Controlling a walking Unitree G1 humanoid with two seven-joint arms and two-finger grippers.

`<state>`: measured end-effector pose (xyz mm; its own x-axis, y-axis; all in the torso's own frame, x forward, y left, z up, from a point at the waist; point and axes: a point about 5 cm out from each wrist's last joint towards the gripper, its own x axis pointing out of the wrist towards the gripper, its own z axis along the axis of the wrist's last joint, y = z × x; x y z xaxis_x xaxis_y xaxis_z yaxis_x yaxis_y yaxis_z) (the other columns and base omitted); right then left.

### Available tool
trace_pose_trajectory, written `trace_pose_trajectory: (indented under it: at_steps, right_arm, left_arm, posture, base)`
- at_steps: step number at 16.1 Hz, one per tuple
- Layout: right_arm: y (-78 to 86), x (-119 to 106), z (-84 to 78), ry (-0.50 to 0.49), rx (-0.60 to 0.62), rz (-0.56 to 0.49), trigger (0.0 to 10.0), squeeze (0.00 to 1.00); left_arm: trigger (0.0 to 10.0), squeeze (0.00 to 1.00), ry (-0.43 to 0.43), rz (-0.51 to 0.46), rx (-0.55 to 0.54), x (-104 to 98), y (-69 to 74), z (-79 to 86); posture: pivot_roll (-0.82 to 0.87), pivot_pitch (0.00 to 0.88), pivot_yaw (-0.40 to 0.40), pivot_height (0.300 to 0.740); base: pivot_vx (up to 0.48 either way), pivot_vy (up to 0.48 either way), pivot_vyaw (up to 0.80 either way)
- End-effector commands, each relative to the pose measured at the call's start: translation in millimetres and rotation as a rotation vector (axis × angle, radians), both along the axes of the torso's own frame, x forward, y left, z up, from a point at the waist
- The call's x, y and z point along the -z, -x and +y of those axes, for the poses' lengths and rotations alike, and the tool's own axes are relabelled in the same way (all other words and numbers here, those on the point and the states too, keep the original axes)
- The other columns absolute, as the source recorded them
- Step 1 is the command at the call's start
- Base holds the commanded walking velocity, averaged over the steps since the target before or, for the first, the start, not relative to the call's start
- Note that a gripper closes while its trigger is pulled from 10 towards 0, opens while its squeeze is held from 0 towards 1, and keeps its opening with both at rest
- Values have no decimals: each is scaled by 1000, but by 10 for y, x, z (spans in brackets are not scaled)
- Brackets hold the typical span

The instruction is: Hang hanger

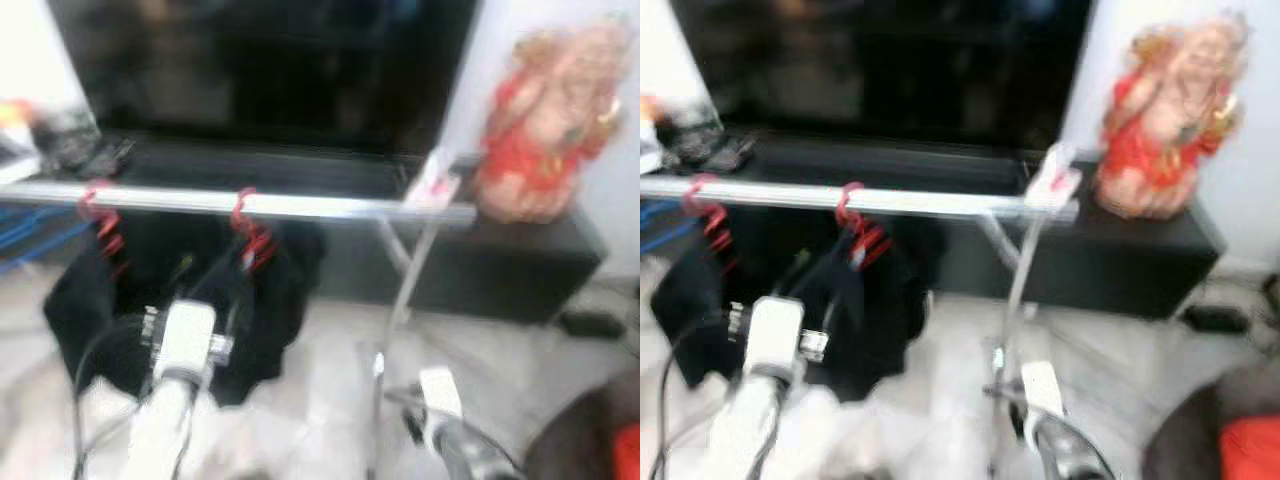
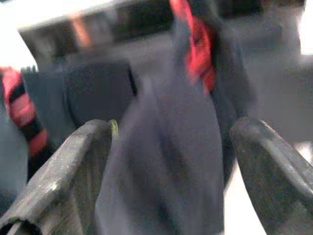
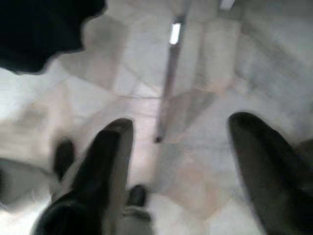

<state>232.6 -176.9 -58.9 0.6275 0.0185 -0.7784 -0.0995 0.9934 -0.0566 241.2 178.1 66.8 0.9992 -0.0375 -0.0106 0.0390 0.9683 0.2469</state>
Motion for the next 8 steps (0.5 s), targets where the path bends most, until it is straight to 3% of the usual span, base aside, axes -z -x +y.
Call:
trace_pose_trajectory:
  at_steps: [1,6,8]
  right_arm:
    - [42,26,-9,2,-1,14,10000,0]
    - [45,25,-38,3,4,15,10000,0]
    - [38,26,12,-2,4,14,10000,0]
  left_arm:
    - [10000,0,-17,-50,14,-121,-84,-27]
    - [10000,0,-21,-38,12,-103,-134,-6]
    - [10000,0,-9,26,-12,-14,-215,15]
  posture:
    - [-72,0,-25,740]
    - [-69,0,-25,740]
    - [-69,0,-22,740]
  base:
    - [-281,0,0]
    - [-283,0,0]
    - [-135,0,0]
